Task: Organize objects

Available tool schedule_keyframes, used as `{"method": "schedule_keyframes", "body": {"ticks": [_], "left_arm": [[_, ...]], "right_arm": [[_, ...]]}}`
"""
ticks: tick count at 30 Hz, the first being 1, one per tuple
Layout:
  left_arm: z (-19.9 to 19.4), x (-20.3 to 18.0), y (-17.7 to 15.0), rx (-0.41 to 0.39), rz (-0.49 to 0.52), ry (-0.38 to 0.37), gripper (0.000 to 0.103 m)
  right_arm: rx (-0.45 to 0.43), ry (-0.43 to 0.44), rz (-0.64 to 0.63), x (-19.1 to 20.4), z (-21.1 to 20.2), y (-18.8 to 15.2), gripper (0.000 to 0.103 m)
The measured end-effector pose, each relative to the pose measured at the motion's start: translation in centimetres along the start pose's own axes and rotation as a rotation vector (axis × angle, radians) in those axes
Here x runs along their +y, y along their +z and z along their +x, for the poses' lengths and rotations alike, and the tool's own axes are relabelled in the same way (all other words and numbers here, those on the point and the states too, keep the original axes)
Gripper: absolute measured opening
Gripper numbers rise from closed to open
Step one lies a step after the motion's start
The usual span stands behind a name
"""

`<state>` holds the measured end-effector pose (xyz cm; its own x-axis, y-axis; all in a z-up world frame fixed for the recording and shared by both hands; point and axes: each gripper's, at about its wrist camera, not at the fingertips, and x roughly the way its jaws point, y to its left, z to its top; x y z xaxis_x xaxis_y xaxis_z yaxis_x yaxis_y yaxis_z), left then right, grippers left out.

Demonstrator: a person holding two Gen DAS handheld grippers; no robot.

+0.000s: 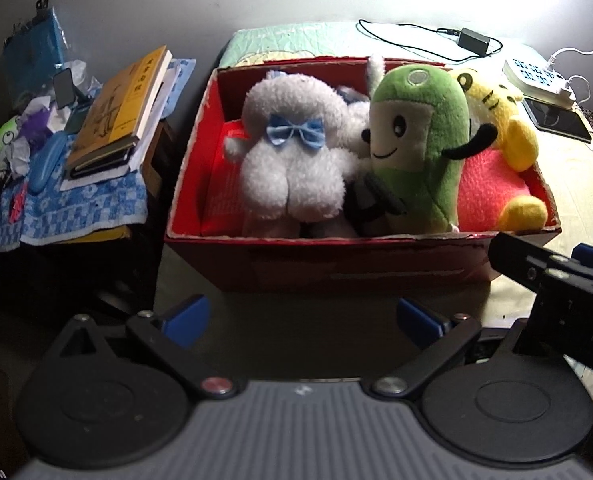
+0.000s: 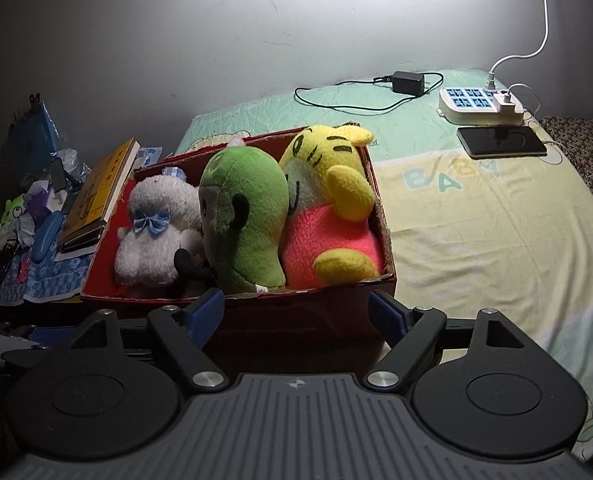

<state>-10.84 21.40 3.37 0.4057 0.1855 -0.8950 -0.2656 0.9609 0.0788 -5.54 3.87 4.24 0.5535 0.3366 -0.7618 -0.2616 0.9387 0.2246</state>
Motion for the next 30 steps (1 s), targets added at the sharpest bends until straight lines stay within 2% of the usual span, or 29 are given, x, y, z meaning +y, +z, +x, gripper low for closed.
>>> {"method": "schedule_keyframes", "body": {"ticks": [4, 10, 15, 19, 23, 30], "left_arm": [[0.3, -0.9, -0.1, 0.01, 0.025, -0.026, 0.1], [0.6, -3.3, 0.2, 0.015, 0.113, -0.051, 0.1], [0.6, -5.0, 0.5, 0.001, 0.173, -0.078, 0.1], [0.6, -5.9, 1.0, -0.011, 0.2, -0.089, 0.1], [0.6, -6.4, 1.6, -0.026, 0.198, -0.092, 0.1], [-0.1, -4.9, 2.4, -0.064, 0.155, -0.06, 0.1]], "right_arm": [[0.007, -0.021, 0.024, -0.7, 0.1, -0.1, 0.081], [-0.01, -0.097, 0.164, -3.9, 0.0, 0.2, 0.081], [-0.008, -0.142, 0.206, -5.5, 0.3, 0.1, 0.081], [0.001, -0.157, 0.214, -6.1, 0.6, 0.2, 0.081], [-0.026, -0.158, 0.195, -6.1, 0.2, 0.5, 0.081], [-0.057, -0.099, 0.111, -4.0, 0.2, 1.4, 0.081]]}}
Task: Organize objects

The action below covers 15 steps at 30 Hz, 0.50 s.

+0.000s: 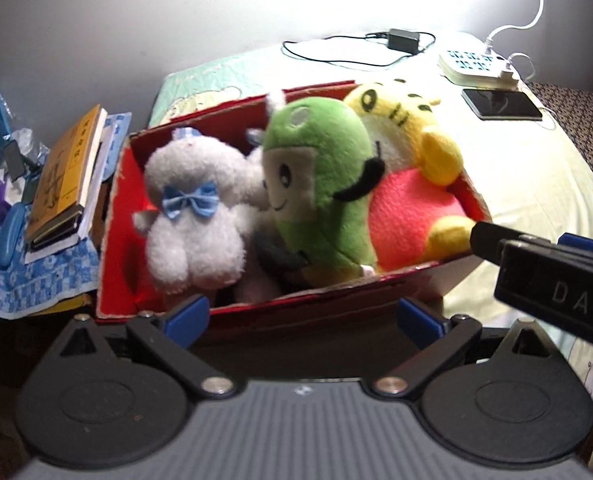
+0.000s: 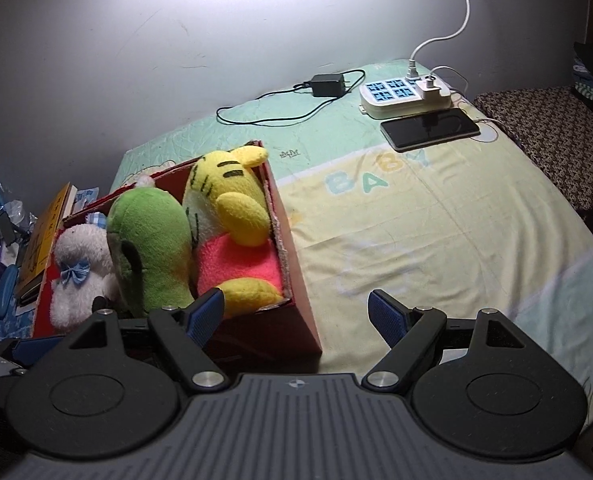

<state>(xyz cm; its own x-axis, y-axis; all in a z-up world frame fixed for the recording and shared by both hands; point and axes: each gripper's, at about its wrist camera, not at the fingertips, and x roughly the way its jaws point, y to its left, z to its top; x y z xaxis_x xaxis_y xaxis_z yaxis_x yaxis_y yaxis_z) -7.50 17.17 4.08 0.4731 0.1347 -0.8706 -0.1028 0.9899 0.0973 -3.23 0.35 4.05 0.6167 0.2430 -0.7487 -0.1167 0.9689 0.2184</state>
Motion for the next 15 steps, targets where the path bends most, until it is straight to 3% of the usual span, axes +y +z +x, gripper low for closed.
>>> {"method": "schedule_keyframes", "body": {"ticks": [15], "left_arm": [[0.6, 5.4, -0.2, -0.002, -0.151, 0.075, 0.1]], "right_arm": [[0.007, 0.104, -0.156, 5.2, 1.5, 0.7, 0.081]]}}
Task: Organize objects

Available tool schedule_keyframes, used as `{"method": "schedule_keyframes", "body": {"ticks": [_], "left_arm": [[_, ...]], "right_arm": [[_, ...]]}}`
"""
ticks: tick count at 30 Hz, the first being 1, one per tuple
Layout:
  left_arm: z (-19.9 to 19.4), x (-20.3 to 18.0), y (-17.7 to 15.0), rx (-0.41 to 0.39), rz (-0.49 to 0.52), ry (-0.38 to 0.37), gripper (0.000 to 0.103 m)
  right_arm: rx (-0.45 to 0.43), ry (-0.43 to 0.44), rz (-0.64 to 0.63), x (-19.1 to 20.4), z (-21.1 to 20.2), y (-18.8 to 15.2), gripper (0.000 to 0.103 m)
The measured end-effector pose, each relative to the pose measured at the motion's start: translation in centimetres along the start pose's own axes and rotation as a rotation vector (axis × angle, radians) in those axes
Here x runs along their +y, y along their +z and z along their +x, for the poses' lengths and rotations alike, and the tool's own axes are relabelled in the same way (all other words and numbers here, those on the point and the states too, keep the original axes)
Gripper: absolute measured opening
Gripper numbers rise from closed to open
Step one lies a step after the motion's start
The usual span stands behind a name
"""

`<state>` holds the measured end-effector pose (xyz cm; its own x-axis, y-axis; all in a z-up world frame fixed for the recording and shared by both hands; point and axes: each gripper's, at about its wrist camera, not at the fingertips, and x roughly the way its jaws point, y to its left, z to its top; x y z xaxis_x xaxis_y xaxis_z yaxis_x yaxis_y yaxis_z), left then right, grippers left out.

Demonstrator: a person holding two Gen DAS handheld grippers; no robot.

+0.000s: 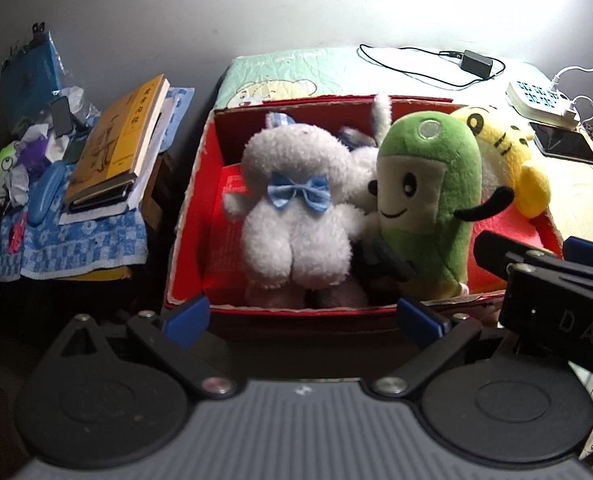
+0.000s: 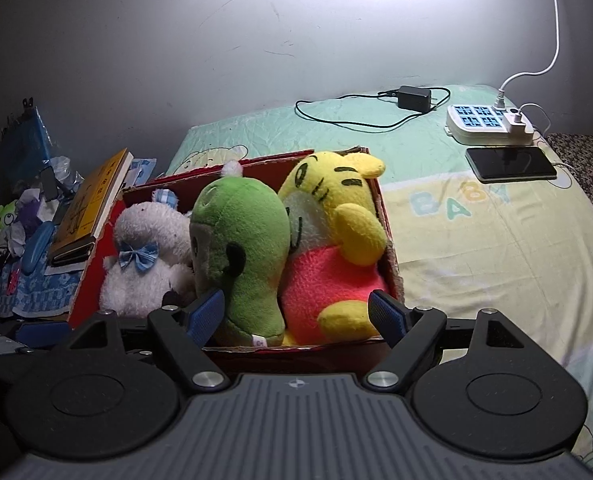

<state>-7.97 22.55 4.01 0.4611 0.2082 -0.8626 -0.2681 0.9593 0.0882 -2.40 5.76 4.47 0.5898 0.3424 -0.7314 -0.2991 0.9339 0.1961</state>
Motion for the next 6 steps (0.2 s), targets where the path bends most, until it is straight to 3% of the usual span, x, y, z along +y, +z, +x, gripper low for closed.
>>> {"method": "schedule_keyframes", "body": {"ticks": [6], "left_arm": [[0.0, -0.16, 0.49, -0.034, -0.003, 0.025, 0.098]], "right_arm": [[-0.008, 0.004, 0.008, -0.33, 0.47, 0.42, 0.081]]}}
